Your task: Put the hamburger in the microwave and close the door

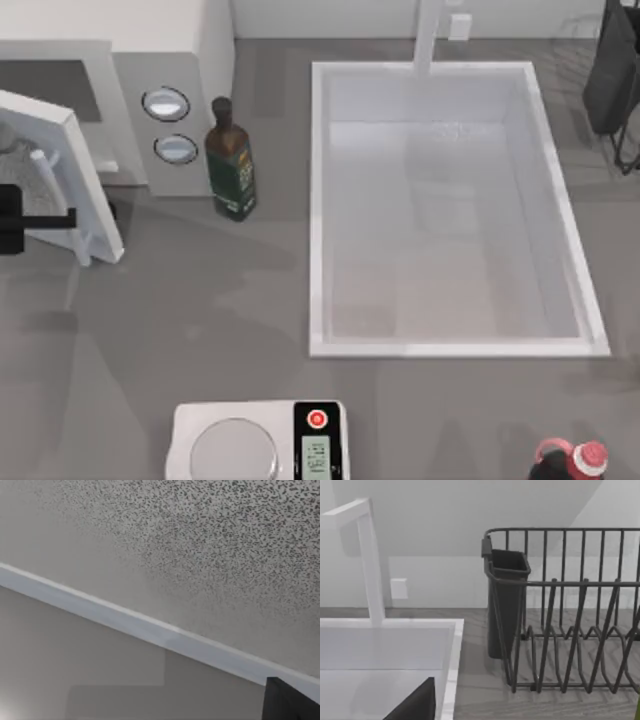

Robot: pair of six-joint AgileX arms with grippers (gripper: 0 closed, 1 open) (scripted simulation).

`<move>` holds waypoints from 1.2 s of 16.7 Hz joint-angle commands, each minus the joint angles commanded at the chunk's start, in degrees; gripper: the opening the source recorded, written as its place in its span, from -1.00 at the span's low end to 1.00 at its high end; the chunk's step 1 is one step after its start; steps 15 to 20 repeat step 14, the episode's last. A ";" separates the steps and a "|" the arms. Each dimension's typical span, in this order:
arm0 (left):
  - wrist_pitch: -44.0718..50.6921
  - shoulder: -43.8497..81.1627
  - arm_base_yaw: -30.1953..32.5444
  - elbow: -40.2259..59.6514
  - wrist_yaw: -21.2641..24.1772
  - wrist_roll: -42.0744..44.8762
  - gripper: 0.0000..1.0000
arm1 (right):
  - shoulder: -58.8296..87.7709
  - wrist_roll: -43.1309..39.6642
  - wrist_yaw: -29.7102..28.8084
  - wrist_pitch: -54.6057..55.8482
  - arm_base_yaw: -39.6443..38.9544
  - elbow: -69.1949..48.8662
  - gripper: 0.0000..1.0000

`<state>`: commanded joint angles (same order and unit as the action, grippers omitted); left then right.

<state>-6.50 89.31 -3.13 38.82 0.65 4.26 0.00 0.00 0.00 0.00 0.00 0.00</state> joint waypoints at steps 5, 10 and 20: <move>0.52 4.00 0.02 4.02 -0.03 -0.26 -1.00 | 0.00 0.00 0.00 0.00 0.00 0.00 1.00; 1.46 16.32 0.92 17.72 -0.50 -0.60 -1.00 | 0.00 0.00 0.00 0.00 0.00 0.00 1.00; 1.80 20.84 1.22 22.57 -0.78 -0.84 -1.00 | 0.00 0.00 0.00 0.00 0.00 0.00 1.00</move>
